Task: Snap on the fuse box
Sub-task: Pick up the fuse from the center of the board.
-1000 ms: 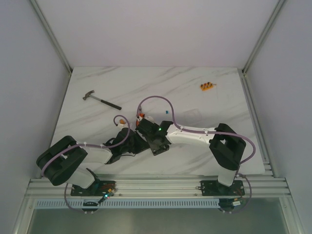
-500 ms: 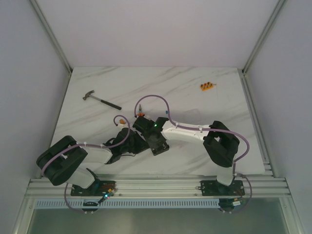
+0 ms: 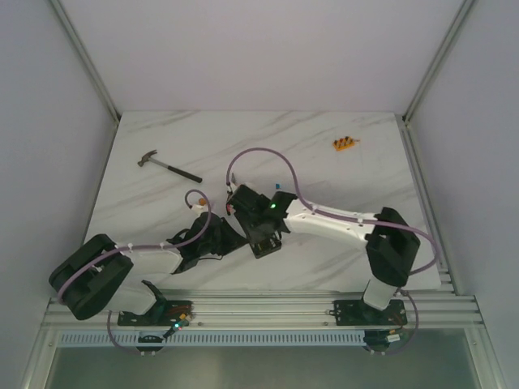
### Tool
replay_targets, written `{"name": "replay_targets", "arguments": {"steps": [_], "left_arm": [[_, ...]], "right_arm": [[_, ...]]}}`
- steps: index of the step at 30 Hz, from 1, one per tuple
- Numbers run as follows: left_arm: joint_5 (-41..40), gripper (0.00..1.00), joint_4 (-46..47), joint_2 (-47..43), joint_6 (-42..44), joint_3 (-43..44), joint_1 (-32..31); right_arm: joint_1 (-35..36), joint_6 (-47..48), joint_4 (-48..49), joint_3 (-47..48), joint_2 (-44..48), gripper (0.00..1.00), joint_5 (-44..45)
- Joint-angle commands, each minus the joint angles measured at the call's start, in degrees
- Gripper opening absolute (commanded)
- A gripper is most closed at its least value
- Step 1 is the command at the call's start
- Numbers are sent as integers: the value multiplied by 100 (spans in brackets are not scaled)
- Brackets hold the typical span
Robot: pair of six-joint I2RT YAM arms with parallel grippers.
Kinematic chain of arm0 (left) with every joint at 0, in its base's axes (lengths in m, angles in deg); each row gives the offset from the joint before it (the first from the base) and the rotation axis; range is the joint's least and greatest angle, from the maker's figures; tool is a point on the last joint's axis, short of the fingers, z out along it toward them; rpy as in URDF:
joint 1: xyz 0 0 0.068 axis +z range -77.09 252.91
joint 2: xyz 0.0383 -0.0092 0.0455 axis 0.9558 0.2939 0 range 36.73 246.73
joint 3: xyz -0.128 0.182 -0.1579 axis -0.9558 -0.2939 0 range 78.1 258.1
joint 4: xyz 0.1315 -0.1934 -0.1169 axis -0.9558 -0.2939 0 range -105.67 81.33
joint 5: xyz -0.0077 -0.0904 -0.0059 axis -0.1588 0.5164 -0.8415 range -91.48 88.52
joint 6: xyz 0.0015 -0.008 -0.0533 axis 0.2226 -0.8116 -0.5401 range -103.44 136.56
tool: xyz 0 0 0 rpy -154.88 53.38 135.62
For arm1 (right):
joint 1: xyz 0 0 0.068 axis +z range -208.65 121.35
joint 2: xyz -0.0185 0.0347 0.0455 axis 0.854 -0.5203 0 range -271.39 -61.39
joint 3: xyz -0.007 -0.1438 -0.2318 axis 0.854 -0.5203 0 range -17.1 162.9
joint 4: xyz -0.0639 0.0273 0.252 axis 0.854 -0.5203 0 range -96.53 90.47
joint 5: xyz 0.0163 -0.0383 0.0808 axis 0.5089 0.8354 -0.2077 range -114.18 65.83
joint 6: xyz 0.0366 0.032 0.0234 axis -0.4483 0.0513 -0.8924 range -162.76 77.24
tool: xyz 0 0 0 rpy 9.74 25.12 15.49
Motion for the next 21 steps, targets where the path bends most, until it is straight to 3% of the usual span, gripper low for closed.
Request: {"name": "replay_targets", "arguments": {"steps": [1,5,9,21], "left_arm": [[-140,31,-316,-157,177,185,13],[-194,37,-449,-424,309,213,25],[-295,51,-709,-782,613,243,150],[-57,77,-1029,-1199,1364,361,948]], "right_arm": [[-324,490,283,81,503,42,106],[-987,1057,638,-90,474,47,86],[-1646,1650,1014,12,157,49,-254],[-2766,2822,1673,1523,-1790,53,-1304]]}}
